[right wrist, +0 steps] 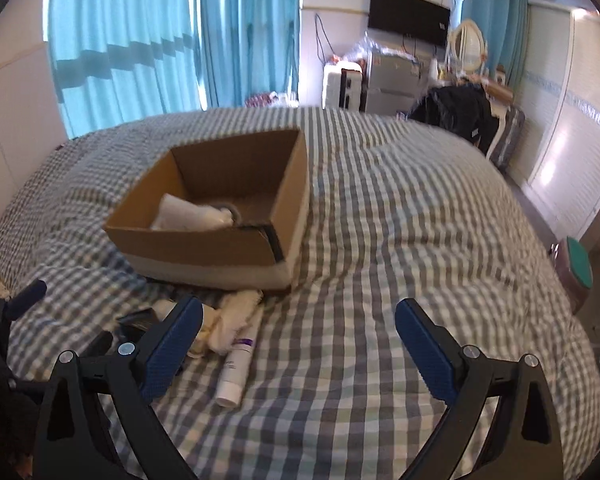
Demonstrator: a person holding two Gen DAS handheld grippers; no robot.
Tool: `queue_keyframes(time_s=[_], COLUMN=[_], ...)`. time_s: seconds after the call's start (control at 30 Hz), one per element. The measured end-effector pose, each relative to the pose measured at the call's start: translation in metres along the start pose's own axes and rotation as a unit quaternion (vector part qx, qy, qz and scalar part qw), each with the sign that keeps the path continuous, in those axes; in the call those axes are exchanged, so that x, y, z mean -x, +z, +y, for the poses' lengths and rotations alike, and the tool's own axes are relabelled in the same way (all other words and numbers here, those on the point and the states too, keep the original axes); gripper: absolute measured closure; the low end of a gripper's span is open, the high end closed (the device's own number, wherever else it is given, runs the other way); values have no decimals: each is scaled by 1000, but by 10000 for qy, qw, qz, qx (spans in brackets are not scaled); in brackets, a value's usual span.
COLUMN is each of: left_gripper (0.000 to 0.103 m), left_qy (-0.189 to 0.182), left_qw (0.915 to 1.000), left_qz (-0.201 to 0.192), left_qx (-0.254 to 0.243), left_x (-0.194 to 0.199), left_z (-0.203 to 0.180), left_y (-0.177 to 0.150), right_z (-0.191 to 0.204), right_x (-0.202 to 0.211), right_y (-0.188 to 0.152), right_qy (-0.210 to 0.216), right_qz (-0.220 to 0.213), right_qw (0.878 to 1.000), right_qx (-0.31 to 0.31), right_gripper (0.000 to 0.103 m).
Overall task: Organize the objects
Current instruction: 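Grasp the black goggles with the left tool while the right tool grasps the lotion tube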
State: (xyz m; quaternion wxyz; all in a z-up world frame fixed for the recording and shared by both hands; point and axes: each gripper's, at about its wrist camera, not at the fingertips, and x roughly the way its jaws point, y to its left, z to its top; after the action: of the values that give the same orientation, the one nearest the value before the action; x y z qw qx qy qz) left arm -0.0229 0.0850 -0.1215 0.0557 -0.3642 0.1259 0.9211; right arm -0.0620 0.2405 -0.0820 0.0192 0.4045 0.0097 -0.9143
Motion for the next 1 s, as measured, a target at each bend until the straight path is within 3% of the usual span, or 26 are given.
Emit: queue_keyframes(time_s=[0.07, 0.13, 0.3, 0.37, 0.47, 0.5, 0.63, 0.8, 0.9, 1.0], left_gripper=[5, 5, 5, 7, 33, 36, 36, 36, 36, 36], left_qy=[-215, -185, -588, -659, -921, -1009, -951, -878, -509, -376], left_qw=[9994, 9989, 9918, 9911, 9893, 9879, 9887, 9889, 9925, 9929], left_qz=[219, 412, 1081, 1096, 1084, 1133, 1083, 793, 643, 565], left_qx=[-144, -136, 337, 378, 329, 327, 406, 899, 907, 977], left_x=[-13, -26, -68, -68, -65, -64, -51, -15, -5, -2], left_z=[-7, -10, -2, -2, -6, -8, -6, 27, 43, 53], left_y=[1, 2, -2, -2, -6, -7, -6, 2, 4, 7], right_z=[-2, -1, 1, 3, 7, 9, 17, 27, 37, 52], right_x=[-13, -26, -36, -38, -37, -38, -38, -42, -49, -62], right_y=[-5, -12, -19, -20, -19, -21, -22, -23, -28, -36], right_qy=[1, 90, 196, 217, 227, 215, 171, 218, 463, 494], right_qz=[133, 294, 431, 440, 460, 470, 518, 657, 837, 1113], right_qw=[9999, 9995, 9989, 9988, 9987, 9986, 9980, 9960, 9925, 9866], right_qx=[12, -21, -45, -23, 81, 142, 313, 569, 767, 1088], right_gripper=[6, 6, 6, 6, 6, 6, 11, 18, 21, 35])
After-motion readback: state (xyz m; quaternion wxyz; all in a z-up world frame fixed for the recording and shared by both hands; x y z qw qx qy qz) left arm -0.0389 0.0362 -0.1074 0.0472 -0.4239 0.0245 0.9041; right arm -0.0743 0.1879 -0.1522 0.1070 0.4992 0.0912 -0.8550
